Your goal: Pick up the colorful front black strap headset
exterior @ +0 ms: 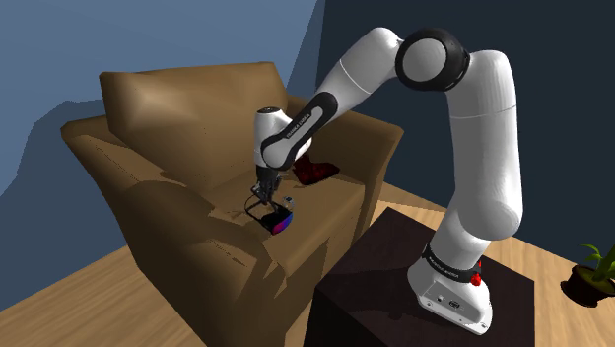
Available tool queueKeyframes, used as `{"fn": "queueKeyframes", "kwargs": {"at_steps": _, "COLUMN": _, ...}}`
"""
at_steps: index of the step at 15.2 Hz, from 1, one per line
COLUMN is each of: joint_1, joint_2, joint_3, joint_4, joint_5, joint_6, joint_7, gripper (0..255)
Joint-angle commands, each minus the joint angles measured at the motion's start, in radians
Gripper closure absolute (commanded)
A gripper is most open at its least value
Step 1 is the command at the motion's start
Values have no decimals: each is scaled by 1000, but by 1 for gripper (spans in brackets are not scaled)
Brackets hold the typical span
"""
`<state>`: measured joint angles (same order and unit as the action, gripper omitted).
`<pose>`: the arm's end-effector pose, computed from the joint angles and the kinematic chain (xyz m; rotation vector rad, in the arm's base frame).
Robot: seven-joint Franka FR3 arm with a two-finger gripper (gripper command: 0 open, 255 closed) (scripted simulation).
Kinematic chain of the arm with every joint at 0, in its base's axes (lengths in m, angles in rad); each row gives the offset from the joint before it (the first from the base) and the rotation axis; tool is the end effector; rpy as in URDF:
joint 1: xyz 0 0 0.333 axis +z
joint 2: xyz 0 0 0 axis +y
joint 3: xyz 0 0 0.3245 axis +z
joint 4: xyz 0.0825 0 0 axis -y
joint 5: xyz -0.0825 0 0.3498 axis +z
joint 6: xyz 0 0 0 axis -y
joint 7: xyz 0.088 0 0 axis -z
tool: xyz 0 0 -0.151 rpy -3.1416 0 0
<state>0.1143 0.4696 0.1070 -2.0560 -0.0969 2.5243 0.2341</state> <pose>0.5643 0.1253 0.1975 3.1334 0.0856 0.0072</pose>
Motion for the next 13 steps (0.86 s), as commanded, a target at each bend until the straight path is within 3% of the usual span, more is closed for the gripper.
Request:
{"fn": "queueKeyframes", "kwargs": {"at_steps": 1, "joint_1": -2, "joint_2": -23, "joint_3": 3, "joint_4": -2, "joint_5": 4, "joint_6": -20, "joint_7": -3, "gripper": 255}}
{"fn": "queueKeyframes", "kwargs": {"at_steps": 13, "joint_1": -10, "joint_2": -124, "joint_3": 15, "joint_4": 5, "joint_5": 25, "joint_6": -128, "joint_7": -17, "gripper": 255}}
